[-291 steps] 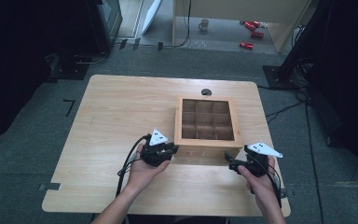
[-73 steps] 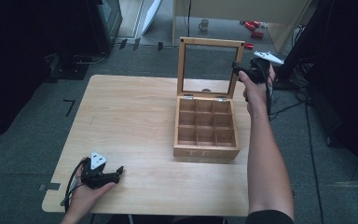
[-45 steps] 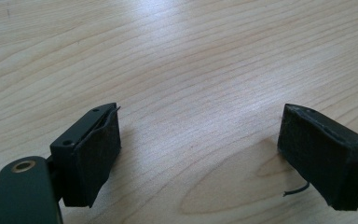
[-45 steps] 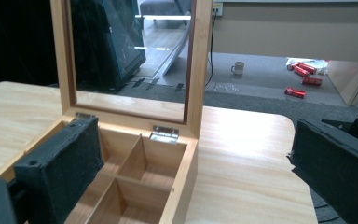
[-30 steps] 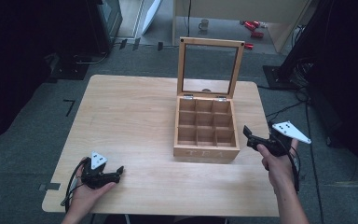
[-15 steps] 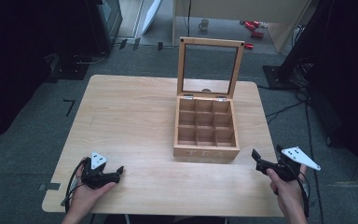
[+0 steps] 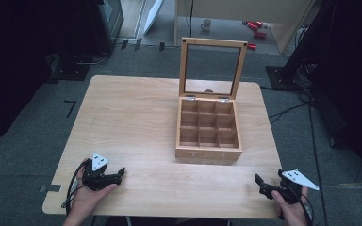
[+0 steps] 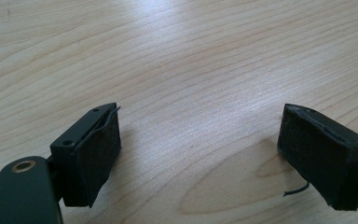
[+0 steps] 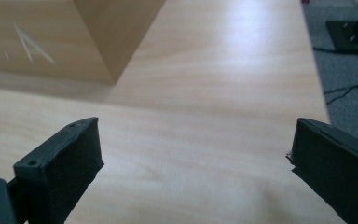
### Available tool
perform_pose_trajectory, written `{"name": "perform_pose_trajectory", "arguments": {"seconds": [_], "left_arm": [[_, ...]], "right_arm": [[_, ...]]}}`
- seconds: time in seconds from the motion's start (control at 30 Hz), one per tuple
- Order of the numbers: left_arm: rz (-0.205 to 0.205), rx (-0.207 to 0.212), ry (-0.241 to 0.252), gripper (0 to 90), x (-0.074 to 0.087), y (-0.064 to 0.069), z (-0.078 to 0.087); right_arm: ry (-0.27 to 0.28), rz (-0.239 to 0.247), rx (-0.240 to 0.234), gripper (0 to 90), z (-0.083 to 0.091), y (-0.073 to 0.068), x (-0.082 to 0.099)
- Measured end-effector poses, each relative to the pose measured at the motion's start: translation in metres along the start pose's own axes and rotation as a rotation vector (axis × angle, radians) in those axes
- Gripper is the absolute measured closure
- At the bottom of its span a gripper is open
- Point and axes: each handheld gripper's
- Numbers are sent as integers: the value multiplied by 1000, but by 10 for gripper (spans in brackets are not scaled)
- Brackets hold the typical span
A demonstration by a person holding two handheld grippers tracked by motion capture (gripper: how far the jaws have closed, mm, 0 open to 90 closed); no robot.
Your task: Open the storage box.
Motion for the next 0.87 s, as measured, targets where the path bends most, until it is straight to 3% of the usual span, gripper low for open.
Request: {"name": "perform_pose_trajectory", "arguments": {"seconds": [0.07, 0.1, 0.17, 0.3, 0.4, 0.43, 0.47, 0.87], "left_arm": [[0, 0, 0, 135, 0, 0, 0], [0, 0, 0, 135, 0, 0, 0], [-1, 0, -1, 135, 0, 0, 0], [-1, 0, 0, 135, 0, 0, 0], [0, 0, 0, 135, 0, 0, 0], [0, 0, 0, 135, 0, 0, 0], [-1, 0, 0, 135, 0, 0, 0], [1, 1, 0, 135, 0, 0, 0]], "right_arm": [[-19, -2, -2, 20, -2, -1, 3], [-51, 21, 5, 20, -5, -3, 7], [-61, 33, 9, 20, -6, -5, 7], [-135, 31, 26, 19, -12, -6, 6], [-153, 59, 47, 20, -15, -9, 6], [-168, 90, 65, 16, -16, -13, 7], [-173, 108, 54, 15, -17, -15, 7], [-174, 107, 53, 14, -17, -15, 7]]}}
Point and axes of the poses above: each handheld gripper's, and its own axes: z roughly backward along the jaws, x roughly out of its underside, y roughly to its right, and after that the axes turned 1 degree about y, right-handed
